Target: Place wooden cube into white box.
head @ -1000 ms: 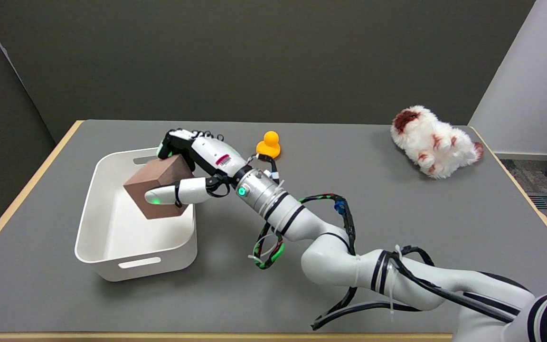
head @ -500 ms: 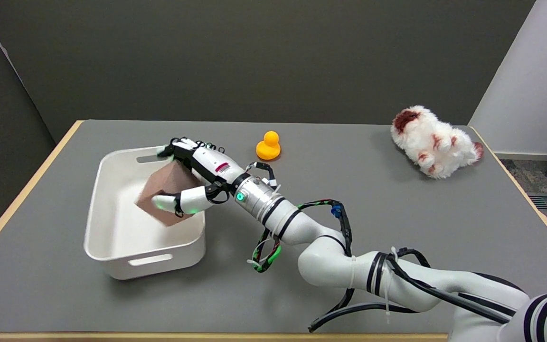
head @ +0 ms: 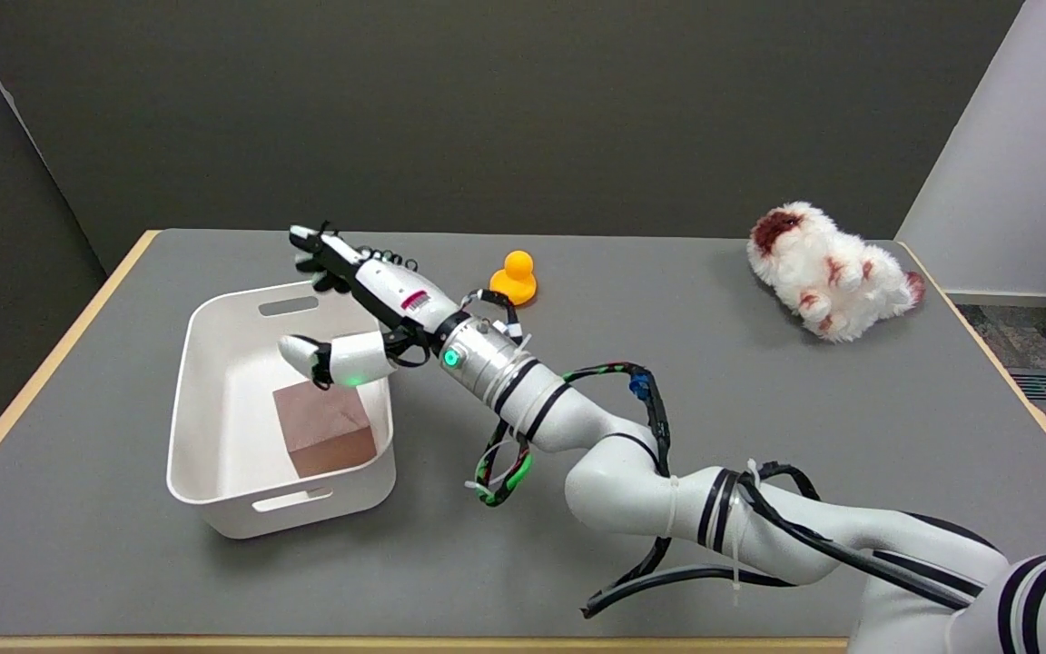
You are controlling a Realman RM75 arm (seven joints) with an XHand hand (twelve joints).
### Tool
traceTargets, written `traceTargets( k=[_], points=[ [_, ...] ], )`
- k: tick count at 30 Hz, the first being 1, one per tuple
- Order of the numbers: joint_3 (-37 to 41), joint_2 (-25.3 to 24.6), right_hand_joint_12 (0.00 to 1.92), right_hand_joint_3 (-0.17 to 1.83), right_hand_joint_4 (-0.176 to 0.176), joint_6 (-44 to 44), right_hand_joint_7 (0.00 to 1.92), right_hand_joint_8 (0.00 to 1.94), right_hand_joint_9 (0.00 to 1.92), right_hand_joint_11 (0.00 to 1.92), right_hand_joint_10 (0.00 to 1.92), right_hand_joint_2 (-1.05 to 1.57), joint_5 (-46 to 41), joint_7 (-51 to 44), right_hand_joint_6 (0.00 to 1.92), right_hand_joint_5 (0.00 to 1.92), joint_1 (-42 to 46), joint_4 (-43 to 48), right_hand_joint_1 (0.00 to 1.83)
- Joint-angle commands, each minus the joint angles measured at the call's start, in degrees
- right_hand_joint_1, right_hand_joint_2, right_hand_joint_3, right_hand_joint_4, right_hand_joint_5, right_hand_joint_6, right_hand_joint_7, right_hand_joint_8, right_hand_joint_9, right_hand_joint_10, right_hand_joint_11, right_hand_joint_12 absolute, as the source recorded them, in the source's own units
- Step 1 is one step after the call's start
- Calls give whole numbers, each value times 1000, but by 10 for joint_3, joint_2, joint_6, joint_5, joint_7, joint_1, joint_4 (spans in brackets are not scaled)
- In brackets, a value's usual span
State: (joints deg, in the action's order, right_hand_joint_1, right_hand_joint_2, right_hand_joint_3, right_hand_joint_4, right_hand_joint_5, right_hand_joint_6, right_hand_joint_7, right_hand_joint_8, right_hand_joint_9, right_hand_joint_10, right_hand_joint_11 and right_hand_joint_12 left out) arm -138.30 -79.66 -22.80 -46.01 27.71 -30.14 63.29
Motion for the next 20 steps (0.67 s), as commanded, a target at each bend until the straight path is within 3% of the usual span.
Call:
traceTargets(
  k=[1, 8, 9, 10, 11, 14, 16, 20],
  points=[
    [72, 17, 1310, 868, -50, -48, 150, 432, 185, 49, 816, 649, 28, 1, 208, 0, 7, 52, 513],
    [218, 64, 1290, 808, -58, -95, 160, 366, 150, 52, 781, 691, -30, 1, 218, -1, 81, 94, 477],
    [185, 48, 1281, 809, -59, -140, 161, 366, 149, 39, 776, 698, -134, 31, 218, -1, 106, 207, 466],
    [230, 82, 1255, 838, -58, -119, 157, 379, 151, 35, 765, 687, -82, 12, 191, 11, 101, 124, 444],
    [248, 107, 1203, 907, -55, -129, 144, 412, 156, 40, 745, 653, -82, 6, 124, 40, 108, 103, 407],
    [253, 162, 1176, 842, -54, -182, 175, 381, 146, -1, 742, 719, -142, 6, 254, 12, 130, 113, 410],
    [251, 189, 1125, 923, -51, -214, 158, 414, 148, 0, 725, 675, -171, 6, 169, 51, 141, 117, 380],
    [255, 242, 1085, 938, -61, -268, 159, 428, 135, -1, 720, 668, -244, 17, 195, 61, 163, 121, 375]
  ],
)
